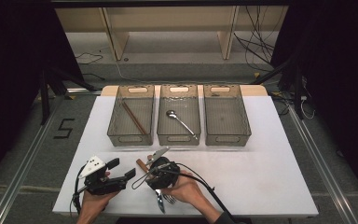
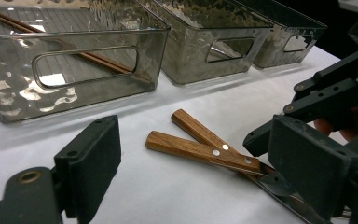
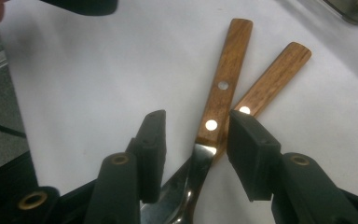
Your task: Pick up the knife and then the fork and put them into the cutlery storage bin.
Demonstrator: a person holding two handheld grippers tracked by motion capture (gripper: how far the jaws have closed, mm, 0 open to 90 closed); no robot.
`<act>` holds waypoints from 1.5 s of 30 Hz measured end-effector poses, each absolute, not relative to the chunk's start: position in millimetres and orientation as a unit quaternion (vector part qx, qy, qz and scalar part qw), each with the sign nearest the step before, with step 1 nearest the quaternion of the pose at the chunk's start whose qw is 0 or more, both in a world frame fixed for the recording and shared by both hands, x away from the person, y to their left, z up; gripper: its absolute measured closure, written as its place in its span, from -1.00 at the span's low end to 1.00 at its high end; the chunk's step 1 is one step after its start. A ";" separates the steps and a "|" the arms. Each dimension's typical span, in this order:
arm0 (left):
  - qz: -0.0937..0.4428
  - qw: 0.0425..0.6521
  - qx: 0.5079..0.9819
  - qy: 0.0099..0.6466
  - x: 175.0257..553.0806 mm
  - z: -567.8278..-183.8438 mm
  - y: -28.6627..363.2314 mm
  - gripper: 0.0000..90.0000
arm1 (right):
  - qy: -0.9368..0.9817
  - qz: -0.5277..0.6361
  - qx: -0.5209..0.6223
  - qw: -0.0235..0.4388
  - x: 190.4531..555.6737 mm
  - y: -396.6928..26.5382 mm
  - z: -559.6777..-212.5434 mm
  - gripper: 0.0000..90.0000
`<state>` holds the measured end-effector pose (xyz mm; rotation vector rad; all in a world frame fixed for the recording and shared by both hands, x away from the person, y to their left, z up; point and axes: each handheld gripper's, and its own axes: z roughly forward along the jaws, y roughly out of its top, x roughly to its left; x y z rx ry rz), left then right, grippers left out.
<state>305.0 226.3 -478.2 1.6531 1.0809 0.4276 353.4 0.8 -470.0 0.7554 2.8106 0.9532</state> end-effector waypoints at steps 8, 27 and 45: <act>0.179 0.532 0.692 0.453 305.0 -478.1 226.5 -0.62 | 0.918 0.301 0.251 0.054 354.5 5.5 -472.8 0.38; 0.182 0.532 0.690 0.455 304.9 -477.8 227.1 -0.62 | 0.924 0.284 0.243 0.084 351.2 16.0 -473.5 0.58; 0.186 0.533 0.680 0.467 305.2 -477.4 232.4 -0.62 | 0.922 0.289 0.253 0.055 350.8 25.2 -480.3 0.57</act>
